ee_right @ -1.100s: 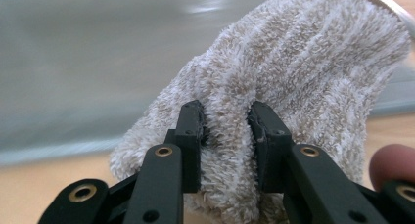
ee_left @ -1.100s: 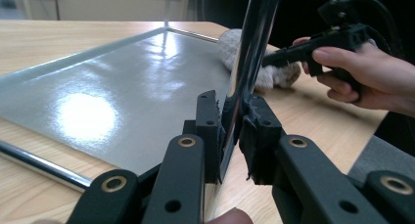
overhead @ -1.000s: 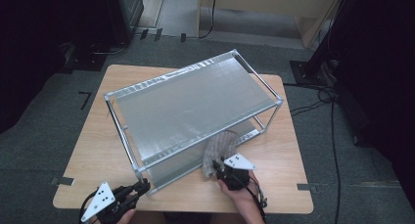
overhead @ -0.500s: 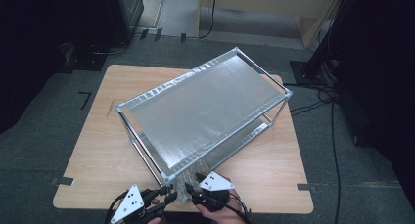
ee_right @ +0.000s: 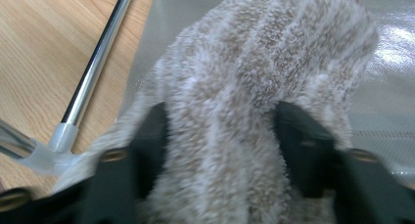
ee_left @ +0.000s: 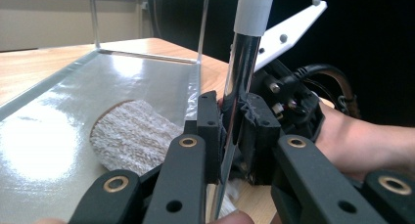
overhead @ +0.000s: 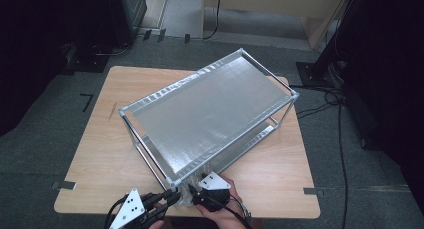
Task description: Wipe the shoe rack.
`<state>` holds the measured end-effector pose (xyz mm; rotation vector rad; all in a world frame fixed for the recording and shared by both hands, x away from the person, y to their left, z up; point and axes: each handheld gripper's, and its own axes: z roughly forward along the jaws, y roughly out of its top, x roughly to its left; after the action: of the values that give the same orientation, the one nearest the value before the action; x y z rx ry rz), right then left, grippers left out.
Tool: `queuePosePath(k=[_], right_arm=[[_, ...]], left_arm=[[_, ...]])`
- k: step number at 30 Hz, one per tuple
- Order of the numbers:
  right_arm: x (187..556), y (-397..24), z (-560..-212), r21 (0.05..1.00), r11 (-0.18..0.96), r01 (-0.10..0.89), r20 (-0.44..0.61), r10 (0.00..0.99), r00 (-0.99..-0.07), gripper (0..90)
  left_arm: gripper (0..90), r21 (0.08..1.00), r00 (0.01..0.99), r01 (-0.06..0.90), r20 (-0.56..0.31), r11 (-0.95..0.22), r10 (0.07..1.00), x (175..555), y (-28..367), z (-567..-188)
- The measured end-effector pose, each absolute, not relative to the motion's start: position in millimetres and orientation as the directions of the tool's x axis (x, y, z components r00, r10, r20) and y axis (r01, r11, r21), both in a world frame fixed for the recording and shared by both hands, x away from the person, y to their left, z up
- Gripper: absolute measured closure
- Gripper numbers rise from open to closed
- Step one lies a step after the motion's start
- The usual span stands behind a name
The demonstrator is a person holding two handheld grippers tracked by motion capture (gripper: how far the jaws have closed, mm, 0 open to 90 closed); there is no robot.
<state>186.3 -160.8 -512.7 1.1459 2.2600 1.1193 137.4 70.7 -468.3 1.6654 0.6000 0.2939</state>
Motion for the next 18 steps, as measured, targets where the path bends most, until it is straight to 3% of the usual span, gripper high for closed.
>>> queuePosePath(k=[2,6,18], right_arm=[[190,-164,-515,0.789,0.333,0.516,0.054,0.8,-0.598,56.9],[193,-163,-516,0.792,0.329,0.514,0.063,0.793,-0.605,61.6],[200,-162,-516,0.81,0.341,0.478,0.095,0.727,-0.68,64.4]], left_arm=[[80.1,0.972,0.833,0.221,-0.143,-0.085,0.534,136,69,-468],[80.2,0.972,0.836,0.216,-0.136,-0.09,0.532,133,68,-469],[81.1,0.978,0.843,0.177,-0.094,-0.108,0.529,126,64,-470]])
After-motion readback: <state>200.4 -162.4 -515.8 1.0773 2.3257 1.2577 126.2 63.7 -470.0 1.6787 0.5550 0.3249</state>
